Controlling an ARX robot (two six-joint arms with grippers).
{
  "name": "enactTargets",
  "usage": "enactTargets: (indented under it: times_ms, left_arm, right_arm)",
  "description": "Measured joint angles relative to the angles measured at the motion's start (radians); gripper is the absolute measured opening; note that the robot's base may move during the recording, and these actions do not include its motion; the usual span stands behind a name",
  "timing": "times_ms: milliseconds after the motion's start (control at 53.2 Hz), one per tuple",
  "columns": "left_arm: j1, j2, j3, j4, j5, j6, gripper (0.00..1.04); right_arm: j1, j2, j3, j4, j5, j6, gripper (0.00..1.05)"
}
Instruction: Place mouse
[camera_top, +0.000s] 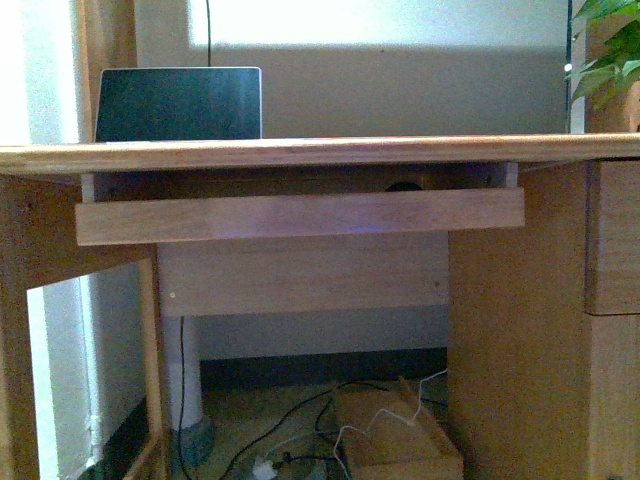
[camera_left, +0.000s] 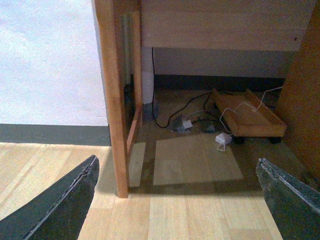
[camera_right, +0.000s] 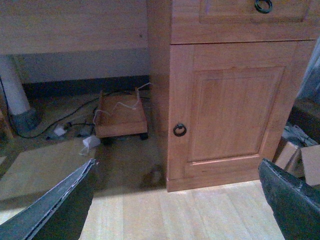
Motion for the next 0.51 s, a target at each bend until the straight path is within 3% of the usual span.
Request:
enactTargets:
  times_ms: [507]
  left_arm:
    - [0.000, 0.000, 0.000, 0.000, 0.000, 0.000, 0.97]
  right_arm:
    - [0.000, 0.000, 0.000, 0.000, 0.000, 0.000, 0.97]
